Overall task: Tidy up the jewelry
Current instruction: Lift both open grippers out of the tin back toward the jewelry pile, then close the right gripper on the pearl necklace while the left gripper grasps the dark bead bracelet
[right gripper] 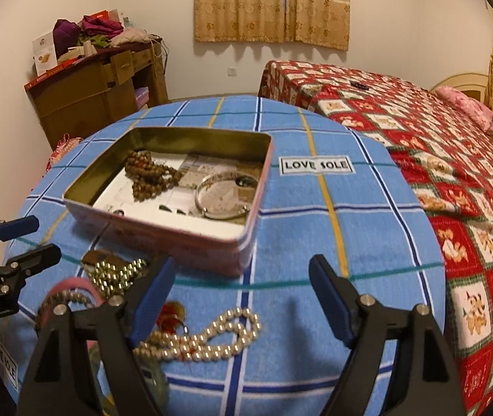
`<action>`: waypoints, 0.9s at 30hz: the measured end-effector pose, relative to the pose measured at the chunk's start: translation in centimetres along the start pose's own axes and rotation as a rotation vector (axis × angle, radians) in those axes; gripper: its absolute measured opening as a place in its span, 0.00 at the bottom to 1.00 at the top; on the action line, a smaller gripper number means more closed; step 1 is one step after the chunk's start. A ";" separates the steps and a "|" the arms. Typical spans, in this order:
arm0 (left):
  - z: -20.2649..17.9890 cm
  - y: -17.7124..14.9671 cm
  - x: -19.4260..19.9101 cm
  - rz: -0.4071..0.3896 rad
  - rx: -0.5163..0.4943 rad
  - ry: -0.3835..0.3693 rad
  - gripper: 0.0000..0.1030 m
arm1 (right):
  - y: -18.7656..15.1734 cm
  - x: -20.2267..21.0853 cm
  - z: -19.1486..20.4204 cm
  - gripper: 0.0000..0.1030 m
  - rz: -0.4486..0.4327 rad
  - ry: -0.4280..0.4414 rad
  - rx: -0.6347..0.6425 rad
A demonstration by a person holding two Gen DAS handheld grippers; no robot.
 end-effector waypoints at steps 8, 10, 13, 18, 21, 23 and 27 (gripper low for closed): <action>-0.9 -1.4 -0.5 0.028 -0.011 -0.014 0.67 | -2.6 -0.3 -1.9 0.79 0.049 -0.042 -0.039; -1.2 -1.2 -0.5 0.018 -0.019 -0.015 0.67 | -2.8 -0.3 -1.7 0.79 0.053 -0.033 -0.044; -1.8 -1.1 -0.5 0.019 -0.030 -0.031 0.67 | -2.8 -0.1 -1.0 0.79 0.043 -0.023 -0.021; -2.5 -0.9 -0.5 0.017 -0.052 -0.045 0.67 | -2.8 0.1 0.1 0.76 0.035 -0.003 0.003; -3.1 -1.1 -0.5 0.028 -0.066 -0.063 0.52 | -3.4 -0.4 -0.1 0.60 0.063 0.003 0.001; -3.5 -1.7 -0.7 0.047 -0.075 -0.077 0.47 | -3.7 -0.6 -0.4 0.57 0.079 0.014 -0.011; -3.6 -2.6 -0.8 0.060 -0.069 -0.085 0.40 | -3.9 -0.4 -0.1 0.45 0.084 0.034 -0.012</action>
Point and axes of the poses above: each gripper's, at about its wrist camera, not at the fingertips, and x roughly against the way its jaws point, z to its left, y to its top, the point moved 6 cm from there along -x, roughly the way its jaws point, and after that the axes turned 6 degrees about -y, right-handed, at the moved point
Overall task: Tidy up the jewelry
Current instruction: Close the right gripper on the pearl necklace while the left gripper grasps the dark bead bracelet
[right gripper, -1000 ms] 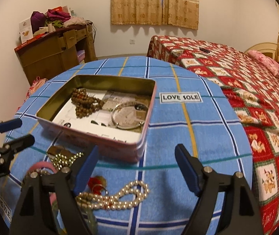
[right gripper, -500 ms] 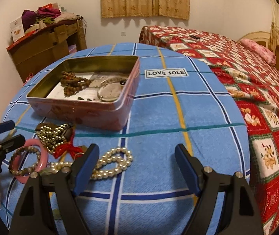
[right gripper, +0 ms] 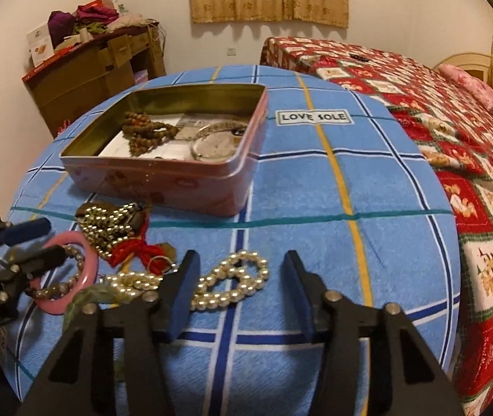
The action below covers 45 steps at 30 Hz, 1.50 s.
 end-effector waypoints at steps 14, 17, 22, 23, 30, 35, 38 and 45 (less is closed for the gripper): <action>0.5 -0.3 1.4 -0.020 0.021 -0.004 0.36 | -0.5 0.5 0.4 0.42 0.014 -0.003 0.003; -0.1 -0.6 1.4 -0.010 0.012 -0.018 0.36 | -0.4 1.1 0.0 0.42 0.009 -0.006 -0.009; -0.8 -1.0 0.8 0.008 -0.007 -0.014 0.25 | -0.7 1.5 0.4 0.41 0.014 -0.038 0.029; -0.8 -1.1 0.8 0.010 -0.010 -0.011 0.23 | -0.8 1.4 0.5 0.40 0.020 -0.035 0.032; -0.3 -1.0 1.2 0.000 0.002 -0.013 0.09 | -0.9 1.1 0.5 0.36 0.018 -0.015 0.026; 0.6 -0.3 2.2 -0.042 0.046 -0.040 0.08 | -1.0 1.1 0.7 0.18 0.007 0.009 0.021; 0.9 0.2 2.7 -0.060 0.050 -0.035 0.08 | -1.0 1.2 0.8 0.13 0.001 0.026 0.014; 1.2 1.1 3.3 -0.092 0.045 -0.015 0.08 | -0.5 1.8 0.7 0.09 -0.025 0.041 0.004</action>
Point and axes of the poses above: each gripper's, at about its wrist camera, not at the fingertips, and x roughly against the way its jaws point, z to its left, y to its top, the point moved 6 cm from there along -x, roughly the way its jaws point, and after that the axes turned 6 degrees about -y, right-handed, at the moved point
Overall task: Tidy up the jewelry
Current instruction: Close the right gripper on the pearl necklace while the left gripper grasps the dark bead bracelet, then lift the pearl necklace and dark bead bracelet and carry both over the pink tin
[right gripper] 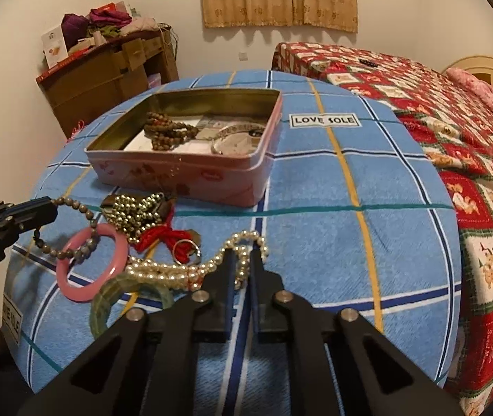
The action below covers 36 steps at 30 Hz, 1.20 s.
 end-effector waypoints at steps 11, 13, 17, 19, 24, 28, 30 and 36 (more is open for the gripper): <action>0.0 0.0 -0.1 0.003 0.009 -0.007 0.08 | 0.4 -0.2 0.2 0.09 0.000 -0.006 0.018; 0.0 -0.1 -0.1 0.005 0.007 -0.010 0.08 | 0.5 -0.2 0.3 0.08 -0.001 -0.012 0.024; 0.2 -0.1 -0.1 0.005 0.010 -0.014 0.08 | 0.4 -0.2 0.2 0.09 -0.003 -0.026 0.029; 0.2 -0.1 -0.1 0.003 0.008 -0.013 0.08 | 0.5 0.0 0.3 0.08 -0.012 -0.026 0.030; 0.3 0.0 -0.1 -0.002 0.010 -0.014 0.08 | 0.5 0.0 0.5 0.13 0.002 -0.029 0.059; 0.5 -0.1 -0.1 0.002 0.016 -0.012 0.08 | 0.1 -0.6 0.3 0.38 0.016 -0.044 0.045; 0.6 -0.2 -0.2 0.005 0.021 -0.012 0.08 | -0.1 -0.9 0.2 0.35 0.021 -0.050 0.047; 0.8 -0.4 -0.3 0.004 0.033 -0.020 0.08 | 0.1 -1.1 0.6 0.10 0.012 -0.024 0.046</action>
Point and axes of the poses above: each gripper's, at about its wrist camera, not at the fingertips, and x roughly against the way its jaws point, z to its left, y to its top, the point moved 6 cm from there along -x, roughly the way its jaws point, and after that the axes turned 6 degrees about -y, right-handed, at the moved point
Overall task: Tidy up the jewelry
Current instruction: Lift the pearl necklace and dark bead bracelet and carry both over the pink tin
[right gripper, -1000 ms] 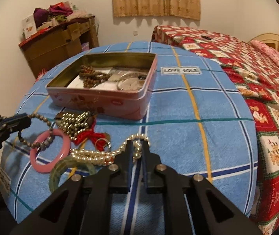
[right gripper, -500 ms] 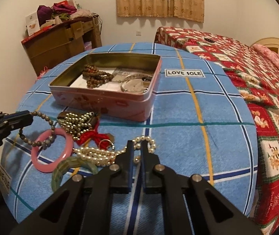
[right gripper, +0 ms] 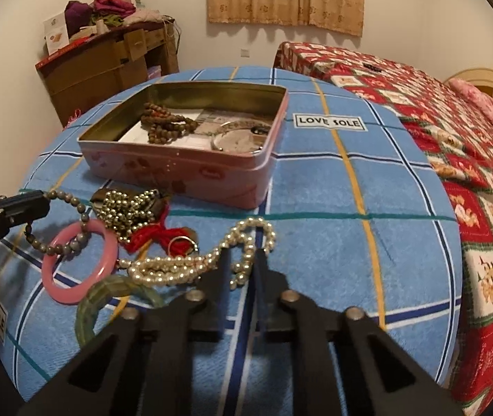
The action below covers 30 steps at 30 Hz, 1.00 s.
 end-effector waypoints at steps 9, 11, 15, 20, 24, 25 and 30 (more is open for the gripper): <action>0.3 0.7 0.8 -0.022 -0.003 0.004 0.08 | 0.9 2.1 -0.1 0.08 -0.054 0.020 -0.023; 0.2 1.1 1.1 -0.030 -0.007 0.005 0.08 | 1.6 3.0 0.1 0.08 -0.079 0.018 -0.011; 0.0 2.0 1.8 -0.051 -0.022 0.010 0.08 | 2.9 4.6 0.5 0.08 -0.122 0.022 0.007; -0.3 3.9 2.8 -0.085 -0.043 0.014 0.08 | 4.6 5.9 0.8 0.08 -0.164 0.020 0.036; -0.2 5.5 3.0 -0.105 -0.056 0.018 0.08 | 6.3 6.9 0.8 0.08 -0.201 0.018 0.049; -0.1 6.0 3.1 -0.110 -0.059 0.018 0.08 | 6.7 7.0 0.8 0.08 -0.208 0.018 0.052; 0.0 8.3 3.2 -0.134 -0.077 0.025 0.08 | 8.8 7.6 0.7 0.08 -0.246 0.019 0.068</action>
Point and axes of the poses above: each gripper's, at about its wrist camera, not at the fingertips, and x roughly against the way its jaws point, z to its left, y to its top, the point moved 6 cm from there along -x, roughly the way its jaws point, and after that the axes turned 6 degrees about -y, right-handed, at the moved point
